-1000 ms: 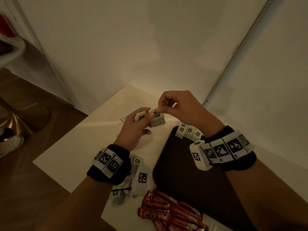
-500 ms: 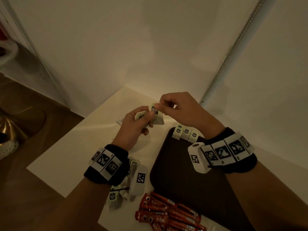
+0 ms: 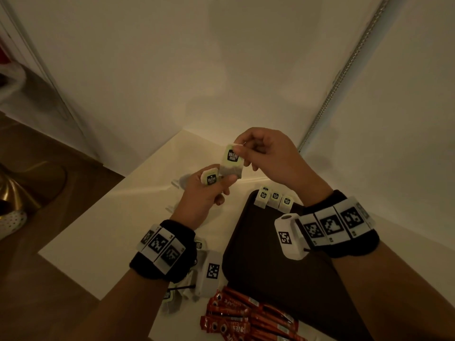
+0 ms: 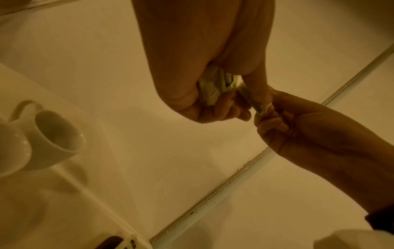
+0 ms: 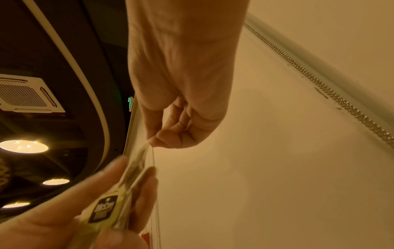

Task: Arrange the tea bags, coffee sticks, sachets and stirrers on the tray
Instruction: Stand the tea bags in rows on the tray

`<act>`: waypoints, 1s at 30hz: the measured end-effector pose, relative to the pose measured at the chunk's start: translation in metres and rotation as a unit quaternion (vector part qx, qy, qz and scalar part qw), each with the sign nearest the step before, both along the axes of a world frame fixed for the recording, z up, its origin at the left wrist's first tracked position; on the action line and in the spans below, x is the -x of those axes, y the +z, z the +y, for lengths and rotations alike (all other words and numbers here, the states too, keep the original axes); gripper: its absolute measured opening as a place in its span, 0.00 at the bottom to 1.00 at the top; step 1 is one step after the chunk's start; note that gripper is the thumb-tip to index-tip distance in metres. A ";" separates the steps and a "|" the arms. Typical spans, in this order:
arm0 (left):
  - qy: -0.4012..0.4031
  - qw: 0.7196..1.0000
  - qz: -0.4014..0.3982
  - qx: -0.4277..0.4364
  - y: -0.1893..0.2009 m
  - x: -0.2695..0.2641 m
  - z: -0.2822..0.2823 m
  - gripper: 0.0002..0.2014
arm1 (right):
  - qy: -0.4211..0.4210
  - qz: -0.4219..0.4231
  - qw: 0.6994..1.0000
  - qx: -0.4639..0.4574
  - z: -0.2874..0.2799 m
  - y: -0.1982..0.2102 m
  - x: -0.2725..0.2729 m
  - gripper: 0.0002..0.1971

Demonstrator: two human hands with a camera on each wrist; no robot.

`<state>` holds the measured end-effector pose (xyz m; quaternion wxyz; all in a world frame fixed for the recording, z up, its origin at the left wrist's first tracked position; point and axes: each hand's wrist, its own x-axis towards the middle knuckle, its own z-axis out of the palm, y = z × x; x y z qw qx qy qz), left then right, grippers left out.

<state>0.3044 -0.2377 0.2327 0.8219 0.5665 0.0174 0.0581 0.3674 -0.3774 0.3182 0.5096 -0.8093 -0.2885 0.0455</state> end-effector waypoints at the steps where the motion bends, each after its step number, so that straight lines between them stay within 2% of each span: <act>1: -0.002 1.000 0.002 0.012 0.000 0.001 -0.002 0.14 | -0.001 0.000 1.000 -0.002 0.000 0.001 0.000 0.03; 7: -0.013 0.999 0.005 0.032 0.007 0.004 -0.008 0.18 | -0.005 -0.017 1.000 0.014 -0.005 -0.001 0.000 0.02; 18: -0.031 0.997 0.020 0.070 -0.001 -0.002 -0.020 0.11 | -0.020 -0.073 0.996 0.055 -0.017 0.000 -0.004 0.01; 21: -0.039 0.992 0.073 0.095 -0.007 -0.004 -0.018 0.17 | -0.040 -0.058 0.996 0.051 -0.029 -0.007 -0.011 0.01; 24: -0.037 0.978 0.139 0.154 -0.015 -0.010 -0.008 0.23 | -0.069 -0.008 0.995 0.077 -0.051 -0.033 -0.026 0.02; 26: -0.039 0.970 0.162 0.174 -0.021 -0.013 -0.001 0.23 | -0.087 0.032 0.987 0.132 -0.066 -0.063 -0.037 0.03; 30: -0.060 0.964 0.187 0.179 -0.031 -0.017 0.004 0.26 | -0.117 0.102 0.950 0.272 -0.091 -0.136 -0.054 0.07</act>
